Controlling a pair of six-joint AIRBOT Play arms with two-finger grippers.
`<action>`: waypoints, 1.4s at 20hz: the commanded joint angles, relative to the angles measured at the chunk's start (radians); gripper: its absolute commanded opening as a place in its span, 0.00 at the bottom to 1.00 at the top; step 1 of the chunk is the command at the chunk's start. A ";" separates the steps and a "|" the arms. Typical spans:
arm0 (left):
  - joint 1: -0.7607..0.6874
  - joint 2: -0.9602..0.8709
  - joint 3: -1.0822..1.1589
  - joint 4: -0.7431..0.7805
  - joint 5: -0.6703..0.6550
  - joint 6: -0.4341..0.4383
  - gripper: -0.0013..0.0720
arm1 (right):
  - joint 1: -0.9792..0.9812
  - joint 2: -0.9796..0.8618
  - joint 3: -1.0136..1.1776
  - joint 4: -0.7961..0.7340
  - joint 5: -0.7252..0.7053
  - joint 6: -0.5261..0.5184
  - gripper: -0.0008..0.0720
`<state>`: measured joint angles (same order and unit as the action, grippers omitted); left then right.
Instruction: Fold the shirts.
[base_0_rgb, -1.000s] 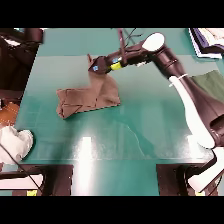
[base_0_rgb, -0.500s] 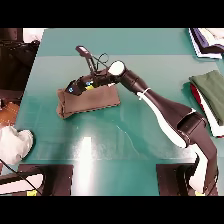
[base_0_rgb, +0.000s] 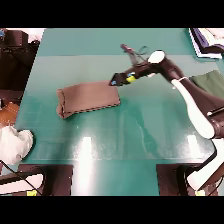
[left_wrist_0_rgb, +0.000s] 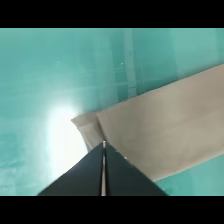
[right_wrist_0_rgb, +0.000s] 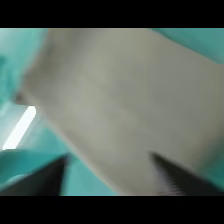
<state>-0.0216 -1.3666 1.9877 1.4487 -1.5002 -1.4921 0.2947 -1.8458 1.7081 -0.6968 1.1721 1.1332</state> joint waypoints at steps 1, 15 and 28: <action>0.001 -0.001 -0.003 -0.024 0.020 0.001 0.06 | -0.146 0.010 -0.127 0.021 0.039 0.040 0.99; 0.001 -0.001 -0.003 -0.027 0.024 0.008 0.06 | 0.112 -0.265 0.090 0.191 -0.102 0.101 0.77; 0.001 -0.001 -0.003 -0.029 -0.009 0.034 0.06 | -0.159 -0.013 0.204 -0.175 0.095 0.137 0.03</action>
<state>-0.0216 -1.3670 1.9850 1.4208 -1.5059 -1.4605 0.2630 -1.9568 1.9060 -0.7090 1.1671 1.2453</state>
